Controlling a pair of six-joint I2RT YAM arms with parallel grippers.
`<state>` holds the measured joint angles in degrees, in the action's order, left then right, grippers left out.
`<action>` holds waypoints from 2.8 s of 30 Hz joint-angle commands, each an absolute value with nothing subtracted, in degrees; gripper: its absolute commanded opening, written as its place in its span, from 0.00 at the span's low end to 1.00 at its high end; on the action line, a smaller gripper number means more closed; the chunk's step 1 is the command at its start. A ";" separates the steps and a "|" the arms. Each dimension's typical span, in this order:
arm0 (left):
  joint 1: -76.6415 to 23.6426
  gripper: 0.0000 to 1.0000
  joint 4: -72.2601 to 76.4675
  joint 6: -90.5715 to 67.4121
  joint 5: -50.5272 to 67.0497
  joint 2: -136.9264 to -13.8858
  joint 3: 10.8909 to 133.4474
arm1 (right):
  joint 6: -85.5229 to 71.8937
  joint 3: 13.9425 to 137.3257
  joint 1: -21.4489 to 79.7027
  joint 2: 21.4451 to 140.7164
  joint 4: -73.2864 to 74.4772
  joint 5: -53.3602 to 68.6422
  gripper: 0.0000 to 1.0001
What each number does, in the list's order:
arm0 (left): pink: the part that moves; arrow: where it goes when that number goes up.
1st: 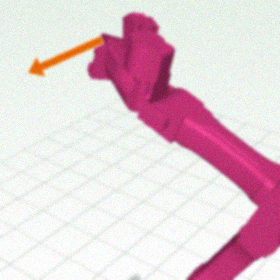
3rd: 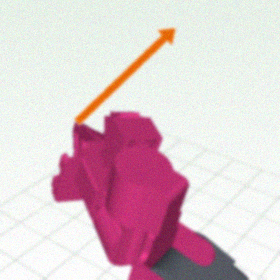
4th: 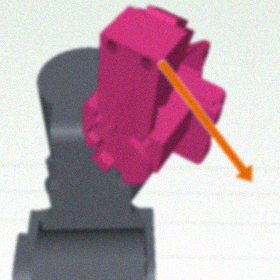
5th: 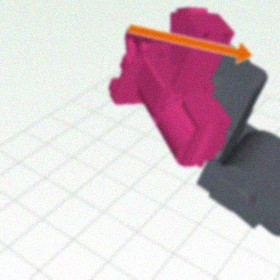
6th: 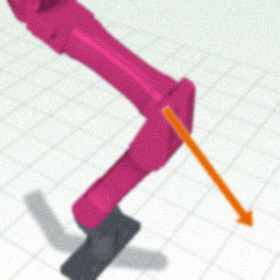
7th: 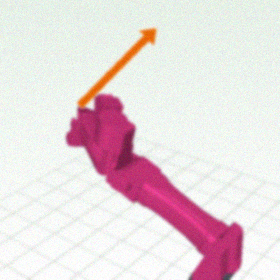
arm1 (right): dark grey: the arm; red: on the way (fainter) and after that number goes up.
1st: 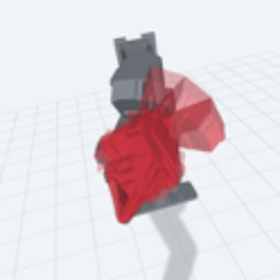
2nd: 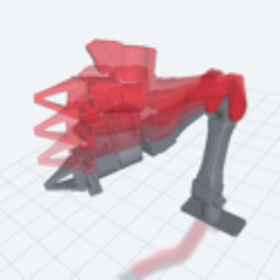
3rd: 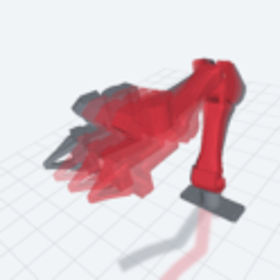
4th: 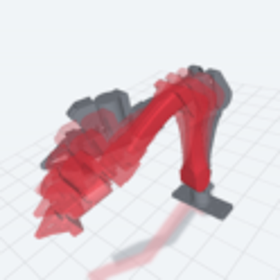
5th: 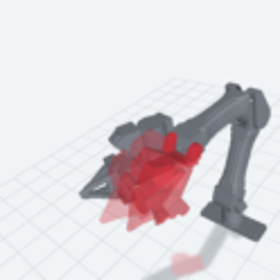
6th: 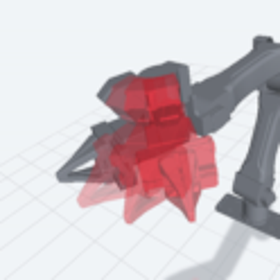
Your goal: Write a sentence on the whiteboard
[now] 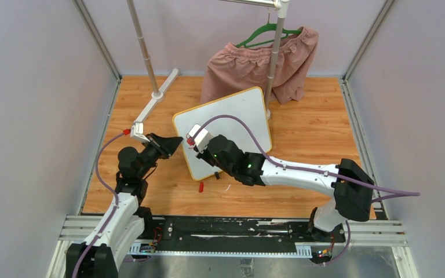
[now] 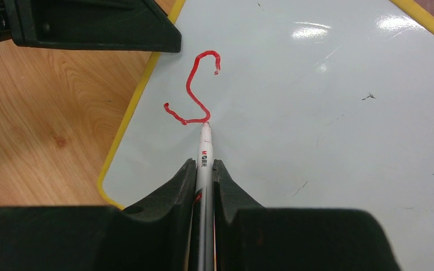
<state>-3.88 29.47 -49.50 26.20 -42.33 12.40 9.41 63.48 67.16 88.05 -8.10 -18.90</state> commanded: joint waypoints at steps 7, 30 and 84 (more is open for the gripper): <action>-3.71 0.00 30.72 -49.31 27.07 -42.30 12.20 | 7.35 61.77 66.62 87.92 -7.10 -18.24 0.00; -3.72 0.00 30.58 -49.48 27.26 -41.84 11.89 | 8.11 66.37 64.92 89.21 -7.82 -19.74 0.00; -3.69 0.00 30.57 -49.40 27.25 -42.18 12.04 | 6.86 64.82 64.08 87.63 -8.66 -19.16 0.00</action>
<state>-3.88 29.47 -49.32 25.87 -42.63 12.38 5.93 62.52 65.28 86.94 -8.45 -18.04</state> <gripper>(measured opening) 0.194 0.183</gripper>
